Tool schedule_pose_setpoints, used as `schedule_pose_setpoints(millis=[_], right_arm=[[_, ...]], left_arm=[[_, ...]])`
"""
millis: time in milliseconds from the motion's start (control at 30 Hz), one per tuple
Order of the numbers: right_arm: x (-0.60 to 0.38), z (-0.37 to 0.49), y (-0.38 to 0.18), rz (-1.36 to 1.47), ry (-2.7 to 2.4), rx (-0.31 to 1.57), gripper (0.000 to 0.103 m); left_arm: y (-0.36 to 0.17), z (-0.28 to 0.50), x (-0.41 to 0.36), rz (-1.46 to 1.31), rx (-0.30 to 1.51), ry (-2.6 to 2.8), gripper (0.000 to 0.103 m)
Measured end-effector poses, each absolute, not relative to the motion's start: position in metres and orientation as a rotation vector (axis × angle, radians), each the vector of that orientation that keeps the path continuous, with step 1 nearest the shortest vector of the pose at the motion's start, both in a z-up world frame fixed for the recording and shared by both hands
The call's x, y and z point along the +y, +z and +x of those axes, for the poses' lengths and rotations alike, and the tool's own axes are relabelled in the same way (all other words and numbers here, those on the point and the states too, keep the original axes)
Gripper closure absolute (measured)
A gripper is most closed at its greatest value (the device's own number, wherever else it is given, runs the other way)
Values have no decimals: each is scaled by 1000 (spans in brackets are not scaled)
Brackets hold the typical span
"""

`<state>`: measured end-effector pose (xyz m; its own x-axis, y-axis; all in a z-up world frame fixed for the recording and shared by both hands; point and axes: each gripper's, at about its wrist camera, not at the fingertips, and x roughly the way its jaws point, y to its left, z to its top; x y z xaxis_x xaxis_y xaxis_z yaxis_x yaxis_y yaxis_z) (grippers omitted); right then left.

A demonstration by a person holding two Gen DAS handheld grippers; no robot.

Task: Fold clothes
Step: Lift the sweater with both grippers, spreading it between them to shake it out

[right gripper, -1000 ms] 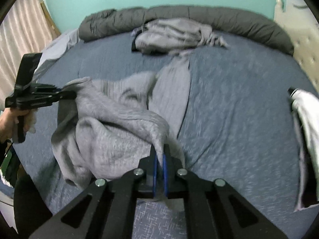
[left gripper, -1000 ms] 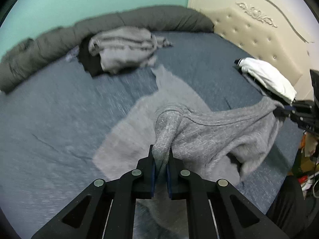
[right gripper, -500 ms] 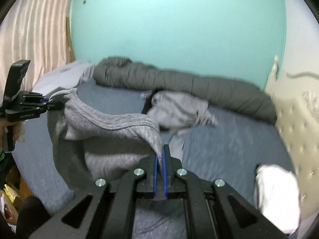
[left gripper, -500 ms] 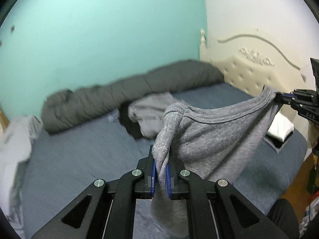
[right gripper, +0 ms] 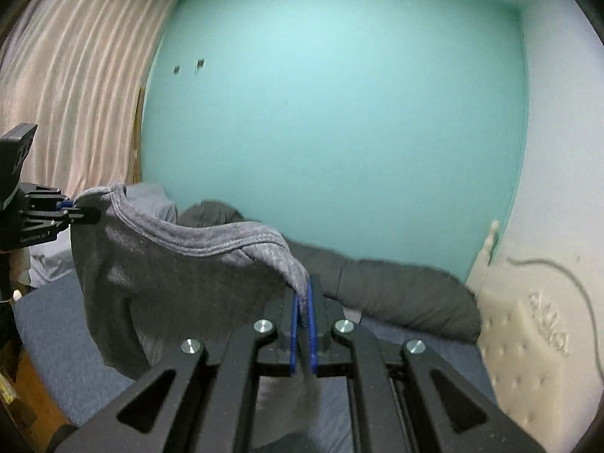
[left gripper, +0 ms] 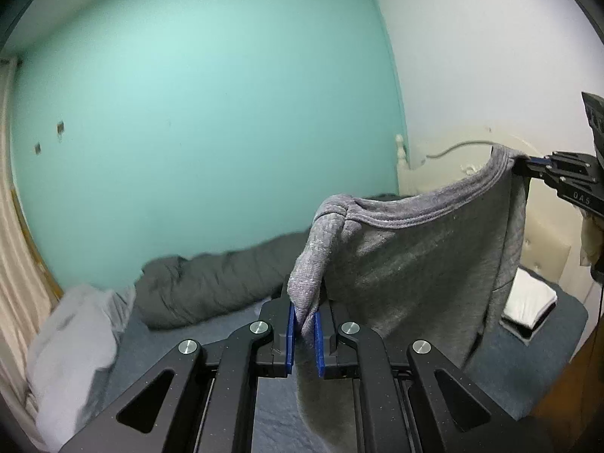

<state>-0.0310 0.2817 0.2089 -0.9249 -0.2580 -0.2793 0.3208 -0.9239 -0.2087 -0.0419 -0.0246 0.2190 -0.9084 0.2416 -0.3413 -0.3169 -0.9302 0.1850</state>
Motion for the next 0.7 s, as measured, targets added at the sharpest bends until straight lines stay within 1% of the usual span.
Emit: schedule_pose_setpoints(millis=[100, 267, 533, 700], right_arm=[[282, -22, 241, 299, -2809, 374, 99], [286, -3, 279, 224, -2816, 371, 99], [291, 33, 303, 146, -2788, 374, 99], [291, 61, 311, 102, -2762, 390, 99]], left_arm=[[242, -25, -25, -411, 349, 2805, 95], [263, 2, -29, -350, 365, 2814, 95], [272, 45, -24, -298, 443, 2826, 95], [280, 80, -27, -237, 456, 2827, 95]])
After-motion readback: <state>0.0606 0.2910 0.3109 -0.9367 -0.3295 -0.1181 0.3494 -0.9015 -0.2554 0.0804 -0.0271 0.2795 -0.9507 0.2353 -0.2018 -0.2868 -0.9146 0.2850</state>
